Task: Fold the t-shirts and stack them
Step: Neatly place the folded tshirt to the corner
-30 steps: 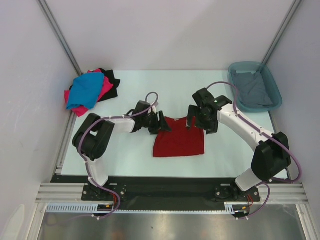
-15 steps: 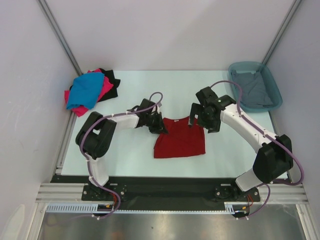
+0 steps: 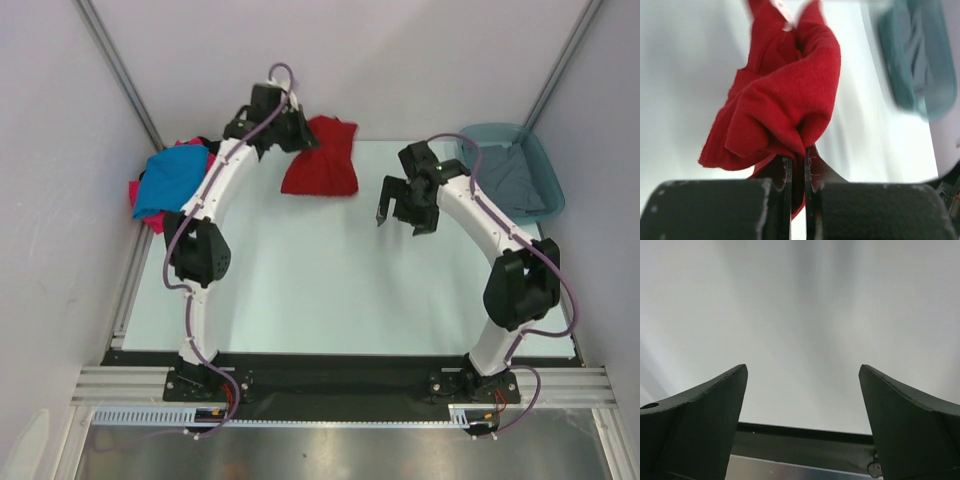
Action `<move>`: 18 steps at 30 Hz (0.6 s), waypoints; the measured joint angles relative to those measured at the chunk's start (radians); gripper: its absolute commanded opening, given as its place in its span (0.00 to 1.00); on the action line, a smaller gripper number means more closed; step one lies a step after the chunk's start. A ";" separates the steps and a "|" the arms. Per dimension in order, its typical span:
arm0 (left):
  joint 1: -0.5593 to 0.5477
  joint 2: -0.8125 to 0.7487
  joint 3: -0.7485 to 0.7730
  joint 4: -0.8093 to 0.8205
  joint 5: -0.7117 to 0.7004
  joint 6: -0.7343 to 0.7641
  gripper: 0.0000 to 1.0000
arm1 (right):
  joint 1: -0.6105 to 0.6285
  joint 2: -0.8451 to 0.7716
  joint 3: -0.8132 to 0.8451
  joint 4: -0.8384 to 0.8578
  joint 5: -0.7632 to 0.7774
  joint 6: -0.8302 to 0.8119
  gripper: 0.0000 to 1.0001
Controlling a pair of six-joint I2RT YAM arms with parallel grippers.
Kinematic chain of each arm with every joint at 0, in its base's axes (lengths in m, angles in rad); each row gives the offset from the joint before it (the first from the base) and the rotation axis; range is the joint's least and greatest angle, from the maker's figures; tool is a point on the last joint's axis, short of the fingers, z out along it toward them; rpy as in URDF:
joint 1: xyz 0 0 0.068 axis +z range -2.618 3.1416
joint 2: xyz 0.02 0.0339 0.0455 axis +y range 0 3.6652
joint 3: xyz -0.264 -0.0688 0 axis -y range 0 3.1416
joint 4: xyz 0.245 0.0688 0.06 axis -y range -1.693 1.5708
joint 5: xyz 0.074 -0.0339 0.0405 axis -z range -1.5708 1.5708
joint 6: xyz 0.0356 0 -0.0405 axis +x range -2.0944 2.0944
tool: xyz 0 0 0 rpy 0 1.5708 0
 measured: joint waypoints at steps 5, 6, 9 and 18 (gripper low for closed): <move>0.123 0.117 0.232 -0.043 -0.011 -0.004 0.00 | -0.042 0.100 0.119 0.002 -0.022 -0.071 1.00; 0.151 0.128 0.238 -0.049 -0.011 -0.006 0.00 | -0.043 0.116 0.137 -0.002 -0.026 -0.087 1.00; 0.227 0.153 0.238 -0.068 -0.013 -0.012 0.00 | -0.050 0.164 0.195 -0.019 -0.036 -0.127 1.00; 0.416 0.176 0.238 -0.031 -0.037 -0.011 0.00 | -0.066 0.237 0.254 -0.036 -0.072 -0.157 1.00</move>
